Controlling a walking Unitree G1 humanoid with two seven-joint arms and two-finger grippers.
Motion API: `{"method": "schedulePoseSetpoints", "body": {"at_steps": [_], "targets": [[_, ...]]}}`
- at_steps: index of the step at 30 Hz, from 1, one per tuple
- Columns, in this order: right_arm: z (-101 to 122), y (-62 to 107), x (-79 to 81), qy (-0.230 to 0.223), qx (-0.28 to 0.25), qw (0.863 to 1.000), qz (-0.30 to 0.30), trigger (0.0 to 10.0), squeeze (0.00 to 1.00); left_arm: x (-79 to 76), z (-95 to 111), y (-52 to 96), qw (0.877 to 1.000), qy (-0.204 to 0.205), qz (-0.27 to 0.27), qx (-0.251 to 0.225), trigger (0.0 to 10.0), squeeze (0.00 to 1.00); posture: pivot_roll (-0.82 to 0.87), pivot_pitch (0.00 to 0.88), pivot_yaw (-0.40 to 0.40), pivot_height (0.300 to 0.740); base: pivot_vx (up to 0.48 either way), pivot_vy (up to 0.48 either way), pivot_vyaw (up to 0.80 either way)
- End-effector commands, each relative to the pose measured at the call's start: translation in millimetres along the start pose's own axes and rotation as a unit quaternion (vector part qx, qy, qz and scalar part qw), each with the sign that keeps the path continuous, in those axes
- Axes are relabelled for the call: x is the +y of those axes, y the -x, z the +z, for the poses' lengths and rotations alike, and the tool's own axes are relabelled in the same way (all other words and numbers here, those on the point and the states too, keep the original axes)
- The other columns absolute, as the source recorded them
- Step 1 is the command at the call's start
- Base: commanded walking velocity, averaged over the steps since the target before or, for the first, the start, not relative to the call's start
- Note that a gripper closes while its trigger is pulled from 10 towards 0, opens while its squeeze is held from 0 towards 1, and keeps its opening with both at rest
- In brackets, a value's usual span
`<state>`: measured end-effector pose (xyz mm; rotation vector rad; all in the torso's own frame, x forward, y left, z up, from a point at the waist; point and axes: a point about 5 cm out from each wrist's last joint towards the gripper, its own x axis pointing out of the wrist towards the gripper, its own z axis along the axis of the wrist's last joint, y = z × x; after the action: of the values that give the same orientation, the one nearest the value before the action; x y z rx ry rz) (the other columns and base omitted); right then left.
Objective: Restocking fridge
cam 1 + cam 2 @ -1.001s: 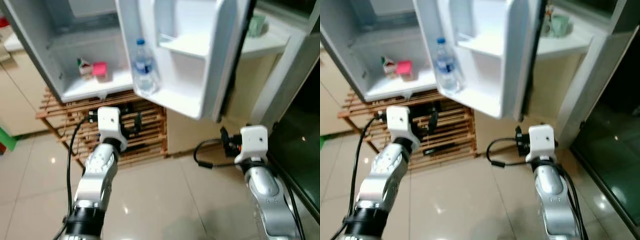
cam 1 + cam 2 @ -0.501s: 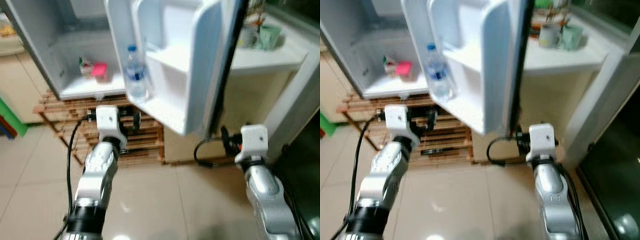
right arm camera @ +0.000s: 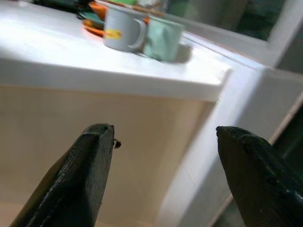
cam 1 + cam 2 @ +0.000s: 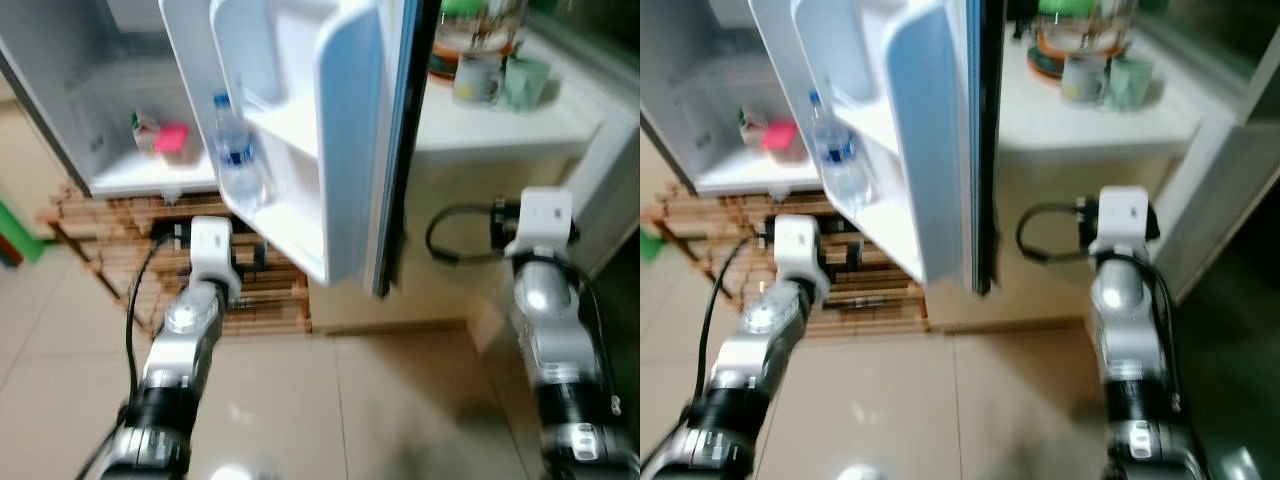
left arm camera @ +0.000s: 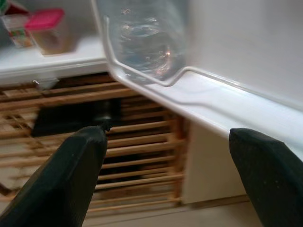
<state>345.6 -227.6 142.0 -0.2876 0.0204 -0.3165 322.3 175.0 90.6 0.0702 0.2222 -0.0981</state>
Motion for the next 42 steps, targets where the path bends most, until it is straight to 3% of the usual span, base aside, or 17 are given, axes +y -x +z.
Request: {"method": "schedulePoseSetpoints", "body": {"at_steps": [1,5,9,13,19,20,22,23,24,25,26,27,28,32,34,38,42], "targets": [[4.1,-2.6,6.8,0.006,-0.009,1.000,0.006,10.0,0.00,4.9,-1.0,3.0,1.000,-0.017,-0.002,0.007,10.0,0.00,-0.06,0.000,0.075,0.740,0.000,0.000,0.00],[3.1,-16.5,12.4,0.009,0.013,1.000,-0.002,10.0,0.00,16.8,-38.7,25.1,0.994,-0.053,-0.013,0.093,10.0,0.00,-0.02,0.004,0.069,0.740,0.000,0.000,0.00],[3.6,-19.5,21.2,-0.009,0.021,1.000,0.011,10.0,0.00,19.2,-92.1,51.7,0.962,-0.095,-0.044,0.251,10.0,0.00,-0.02,0.026,0.068,0.740,0.000,0.000,0.00],[9.8,-19.1,32.8,-0.022,0.010,0.999,0.034,10.0,0.00,17.6,-116.2,64.8,0.944,-0.094,-0.061,0.309,10.0,0.00,-0.05,0.025,0.083,0.740,0.000,0.000,0.00],[28.9,-6.7,56.4,-0.101,-0.009,0.991,0.086,10.0,0.00,18.8,-128.5,57.7,0.933,-0.130,-0.067,0.330,10.0,0.00,-0.10,0.002,0.102,0.740,0.000,0.000,0.00],[45.4,8.3,73.5,-0.138,-0.010,0.982,0.129,10.0,0.00,13.9,-121.9,50.8,0.930,-0.179,-0.089,0.309,10.0,0.00,-0.11,0.000,0.104,0.740,0.000,0.000,0.00],[83.8,39.1,107.9,-0.147,-0.055,0.960,0.232,10.0,0.00,3.2,-110.0,40.3,0.921,-0.245,-0.122,0.277,10.0,0.00,-0.17,0.000,0.132,0.740,0.000,0.000,0.00],[104.1,61.2,126.0,-0.148,-0.089,0.938,0.300,10.0,0.00,-6.9,-106.9,37.3,0.917,-0.257,-0.145,0.268,10.0,0.00,-0.17,0.000,0.132,0.740,0.000,0.000,0.00],[104.1,61.2,126.0,-0.148,-0.089,0.938,0.300,10.0,0.00,-6.9,-106.9,37.3,0.917,-0.257,-0.145,0.268,10.0,0.00,-0.17,0.000,0.132,0.740,0.000,0.000,0.00],[120.7,81.5,138.9,-0.154,-0.123,0.913,0.358,10.0,0.00,-17.5,-104.3,34.2,0.913,-0.264,-0.170,0.262,10.0,0.00,-0.19,0.000,0.139,0.740,0.000,0.000,0.00],[137.3,111.3,148.6,-0.178,-0.164,0.858,0.453,10.0,0.00,-36.3,-100.5,29.0,0.902,-0.284,-0.209,0.248,10.0,0.00,-0.21,0.000,0.149,0.740,0.000,0.000,0.00],[137.3,111.3,148.6,-0.178,-0.164,0.858,0.453,10.0,0.00,-36.3,-100.5,29.0,0.902,-0.284,-0.209,0.248,10.0,0.00,-0.21,0.000,0.149,0.740,0.000,0.000,0.00],[139.8,112.8,140.3,-0.208,-0.166,0.839,0.474,10.0,0.00,-42.4,-96.0,21.5,0.897,-0.306,-0.219,0.233,10.0,0.00,-0.22,0.000,0.153,0.740,0.000,0.000,0.00],[142.3,99.3,108.2,-0.278,-0.146,0.817,0.483,10.0,0.00,-44.9,-86.4,9.0,0.898,-0.322,-0.213,0.211,10.0,0.00,-0.23,0.000,0.149,0.740,0.000,0.000,0.00],[141.0,100.0,100.9,-0.275,-0.139,0.815,0.491,10.0,0.00,-44.7,-84.7,6.3,0.901,-0.321,-0.207,0.206,10.0,0.00,-0.23,0.000,0.150,0.740,0.000,0.000,0.00],[119.4,85.5,85.8,-0.241,-0.102,0.860,0.439,10.0,0.00,-42.9,-81.3,-0.5,0.906,-0.325,-0.183,0.199,10.0,0.00,-0.22,0.000,0.142,0.740,0.000,0.000,0.00],[108.0,80.6,84.7,-0.240,-0.078,0.869,0.425,10.0,0.00,-32.3,-85.3,-2.1,0.914,-0.316,-0.147,0.206,10.0,0.00,-0.20,0.000,0.138,0.740,0.000,0.000,0.00]]}}
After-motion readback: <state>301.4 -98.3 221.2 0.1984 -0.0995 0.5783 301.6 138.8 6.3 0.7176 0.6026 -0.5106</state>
